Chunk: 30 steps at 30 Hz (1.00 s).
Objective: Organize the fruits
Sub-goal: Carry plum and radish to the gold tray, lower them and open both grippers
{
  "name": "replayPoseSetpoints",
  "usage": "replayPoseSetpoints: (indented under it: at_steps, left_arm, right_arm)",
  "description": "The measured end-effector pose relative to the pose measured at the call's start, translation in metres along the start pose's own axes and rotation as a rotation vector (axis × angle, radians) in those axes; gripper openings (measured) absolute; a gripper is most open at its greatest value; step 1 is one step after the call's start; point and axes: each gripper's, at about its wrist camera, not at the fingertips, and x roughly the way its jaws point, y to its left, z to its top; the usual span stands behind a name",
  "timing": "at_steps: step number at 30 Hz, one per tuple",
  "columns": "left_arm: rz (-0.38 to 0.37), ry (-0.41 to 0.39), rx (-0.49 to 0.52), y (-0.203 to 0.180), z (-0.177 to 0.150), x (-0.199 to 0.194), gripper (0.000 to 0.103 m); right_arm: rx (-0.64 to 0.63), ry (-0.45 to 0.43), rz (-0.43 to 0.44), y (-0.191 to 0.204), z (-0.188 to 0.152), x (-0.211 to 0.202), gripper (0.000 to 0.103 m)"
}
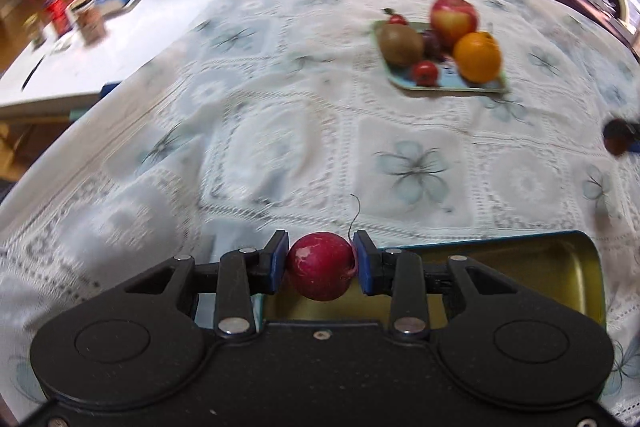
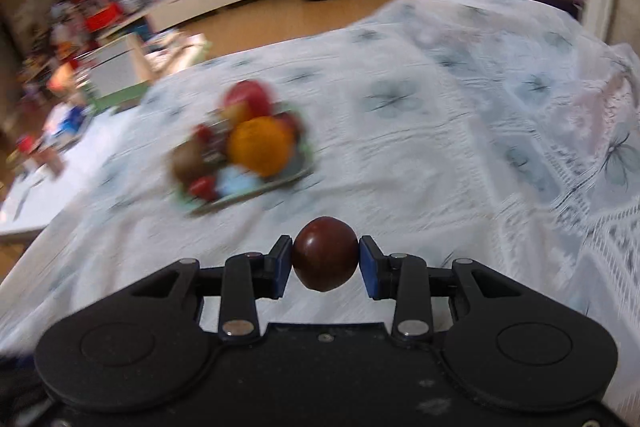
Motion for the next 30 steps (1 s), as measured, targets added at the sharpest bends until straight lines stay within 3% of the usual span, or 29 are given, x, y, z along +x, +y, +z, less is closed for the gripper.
replayPoseSetpoints:
  at_steps: [4, 11, 22, 30]
  left_arm:
    - [-0.011, 0.011, -0.003, -0.001, -0.005, 0.006, 0.044]
    - [-0.004, 0.031, 0.032, -0.019, -0.012, 0.017, 0.044]
    - [0.006, 0.077, 0.052, -0.024, -0.020, 0.029, 0.045]
    - [-0.001, 0.068, 0.044, -0.020, -0.013, 0.023, 0.048]
  right_arm:
    - [-0.049, 0.066, 0.086, 0.030, -0.029, -0.017, 0.038]
    - [-0.111, 0.192, 0.078, 0.058, -0.068, -0.008, 0.038]
    - [-0.175, 0.261, 0.053, 0.073, -0.087, 0.010, 0.038]
    - [-0.187, 0.247, 0.040, 0.079, -0.083, 0.015, 0.039]
